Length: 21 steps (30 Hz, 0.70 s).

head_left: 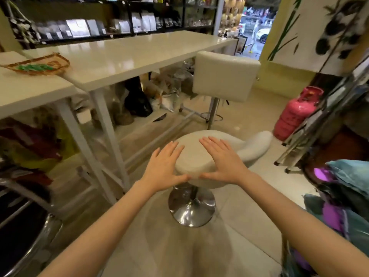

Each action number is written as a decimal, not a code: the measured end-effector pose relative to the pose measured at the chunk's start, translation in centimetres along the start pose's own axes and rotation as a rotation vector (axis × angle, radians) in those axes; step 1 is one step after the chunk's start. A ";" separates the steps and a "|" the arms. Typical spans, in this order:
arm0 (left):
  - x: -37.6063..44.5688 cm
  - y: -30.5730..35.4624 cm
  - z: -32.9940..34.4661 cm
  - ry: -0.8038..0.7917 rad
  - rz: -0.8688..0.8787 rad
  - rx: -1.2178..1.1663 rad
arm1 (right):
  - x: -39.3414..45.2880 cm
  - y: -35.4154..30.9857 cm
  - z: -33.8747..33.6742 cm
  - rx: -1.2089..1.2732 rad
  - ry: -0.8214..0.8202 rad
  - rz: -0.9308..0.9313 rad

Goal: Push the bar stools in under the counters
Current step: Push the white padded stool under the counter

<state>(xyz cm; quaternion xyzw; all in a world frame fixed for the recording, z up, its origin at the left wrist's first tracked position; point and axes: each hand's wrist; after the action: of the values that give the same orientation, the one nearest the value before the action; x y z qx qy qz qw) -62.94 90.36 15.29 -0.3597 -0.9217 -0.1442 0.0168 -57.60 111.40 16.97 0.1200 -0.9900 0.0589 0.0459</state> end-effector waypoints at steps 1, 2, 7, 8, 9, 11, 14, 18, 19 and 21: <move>1.4 1.6 0.7 -0.007 0.018 -0.006 | -1.0 2.0 -0.4 -0.005 0.000 0.019; 2.7 3.2 1.4 -0.014 0.035 -0.013 | -2.0 4.0 -0.7 -0.014 0.000 0.040; 8.5 9.6 4.4 -0.083 0.114 -0.078 | -5.7 11.7 -1.5 -0.015 -0.016 0.142; 9.5 10.4 5.0 -0.093 0.118 -0.085 | -6.1 13.0 -1.4 -0.018 -0.021 0.152; 10.5 11.2 5.6 -0.098 0.123 -0.086 | -6.3 14.2 -1.3 -0.019 -0.024 0.162; 12.5 12.4 6.6 -0.106 0.138 -0.092 | -6.5 16.4 -0.9 -0.005 -0.033 0.188; 15.0 13.8 8.4 -0.118 0.166 -0.114 | -6.4 19.5 -0.2 -0.008 -0.065 0.198; 17.6 14.8 11.2 -0.162 0.120 -0.113 | -5.1 23.5 1.0 -0.022 -0.135 0.195; 18.4 15.0 11.9 -0.175 0.104 -0.101 | -4.5 24.5 1.3 -0.028 -0.154 0.192; 20.2 15.3 13.0 -0.196 0.066 -0.087 | -3.3 26.4 1.9 -0.046 -0.191 0.172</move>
<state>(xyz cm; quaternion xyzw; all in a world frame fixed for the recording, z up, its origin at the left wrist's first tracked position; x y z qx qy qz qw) -66.73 117.92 9.47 -0.4027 -0.8994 -0.1478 -0.0842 -60.97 137.42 11.96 0.0385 -0.9976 0.0280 -0.0511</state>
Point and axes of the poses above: each hand's wrist, its own x-axis towards the middle knuckle, its own z-axis out of the palm, y = z × x, and after that the axes turned 4 degrees about -y, right-handed
